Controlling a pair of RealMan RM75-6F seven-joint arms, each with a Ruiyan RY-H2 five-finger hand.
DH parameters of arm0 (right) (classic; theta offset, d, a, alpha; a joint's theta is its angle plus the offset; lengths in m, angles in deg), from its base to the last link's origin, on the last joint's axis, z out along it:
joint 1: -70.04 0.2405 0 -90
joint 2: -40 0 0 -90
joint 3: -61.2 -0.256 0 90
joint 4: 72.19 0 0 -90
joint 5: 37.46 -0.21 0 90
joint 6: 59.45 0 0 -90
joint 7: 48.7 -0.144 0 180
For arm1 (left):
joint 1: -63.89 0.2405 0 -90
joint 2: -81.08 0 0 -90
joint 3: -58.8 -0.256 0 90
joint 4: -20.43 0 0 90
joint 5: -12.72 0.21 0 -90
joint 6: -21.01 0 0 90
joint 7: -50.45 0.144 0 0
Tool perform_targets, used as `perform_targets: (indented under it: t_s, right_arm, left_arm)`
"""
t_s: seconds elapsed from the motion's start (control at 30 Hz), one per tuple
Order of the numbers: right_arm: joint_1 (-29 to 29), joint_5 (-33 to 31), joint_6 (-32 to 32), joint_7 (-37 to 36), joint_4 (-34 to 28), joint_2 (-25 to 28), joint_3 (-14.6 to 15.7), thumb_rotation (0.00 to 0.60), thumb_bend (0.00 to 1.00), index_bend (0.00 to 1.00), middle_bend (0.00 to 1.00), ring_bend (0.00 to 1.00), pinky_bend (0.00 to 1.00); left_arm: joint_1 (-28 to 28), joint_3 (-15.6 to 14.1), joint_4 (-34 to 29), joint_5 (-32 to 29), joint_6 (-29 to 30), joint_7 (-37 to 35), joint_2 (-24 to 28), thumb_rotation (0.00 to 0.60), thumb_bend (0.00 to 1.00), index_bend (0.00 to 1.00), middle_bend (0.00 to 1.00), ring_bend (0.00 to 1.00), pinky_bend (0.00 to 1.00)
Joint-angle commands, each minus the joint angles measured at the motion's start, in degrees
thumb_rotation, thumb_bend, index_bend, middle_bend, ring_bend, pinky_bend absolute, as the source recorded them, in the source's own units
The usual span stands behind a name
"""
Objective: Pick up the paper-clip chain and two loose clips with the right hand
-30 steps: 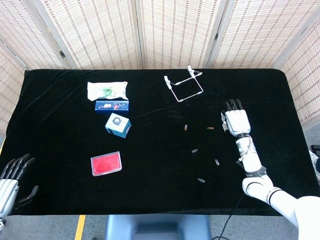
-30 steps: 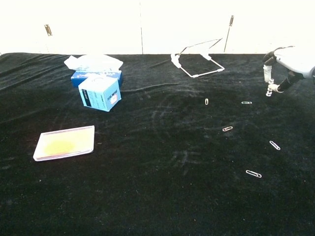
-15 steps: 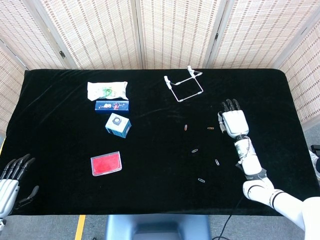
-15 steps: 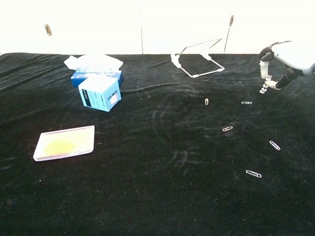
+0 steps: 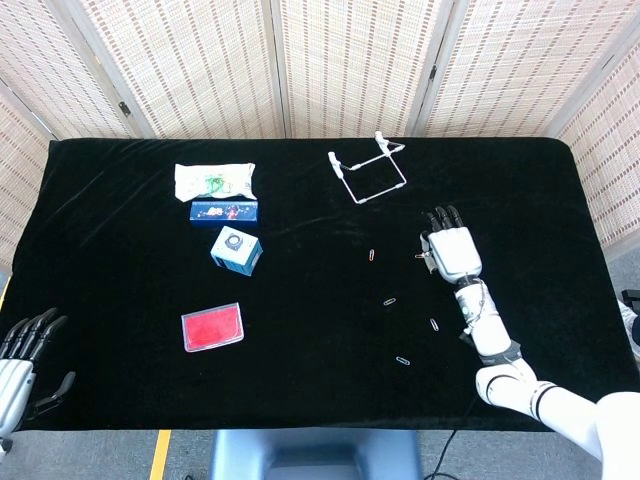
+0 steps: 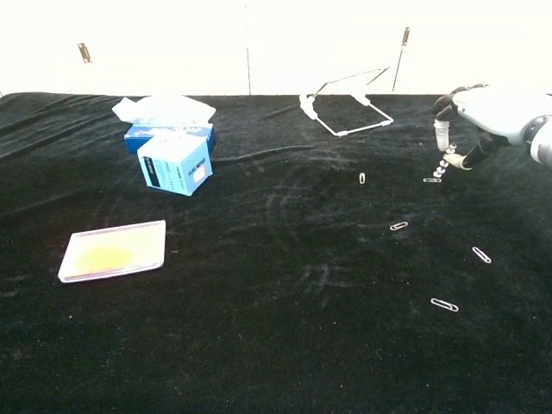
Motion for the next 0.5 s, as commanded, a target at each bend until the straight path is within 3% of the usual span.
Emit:
perform_targets:
  t_s: [0.03, 0.5]
  right_arm:
    - [0.09, -0.15, -0.06, 0.32, 0.26, -0.16, 0.06, 0.6, 0.5, 0.94, 0.18, 0.05, 0.0]
    - [0.81, -0.5, -0.09, -1.12, -2.35, 0.43, -1.04, 0.6, 0.5, 0.94, 0.18, 0.05, 0.0]
  left_arm:
    - [-0.01, 0.03, 0.03, -0.04, -0.01, -0.11, 0.06, 0.6, 0.44, 0.0, 0.0, 0.0, 0.0]
    - [-0.11, 0.11, -0.05, -0.19, -0.24, -0.36, 0.22, 0.6, 0.44, 0.0, 0.0, 0.0, 0.0]
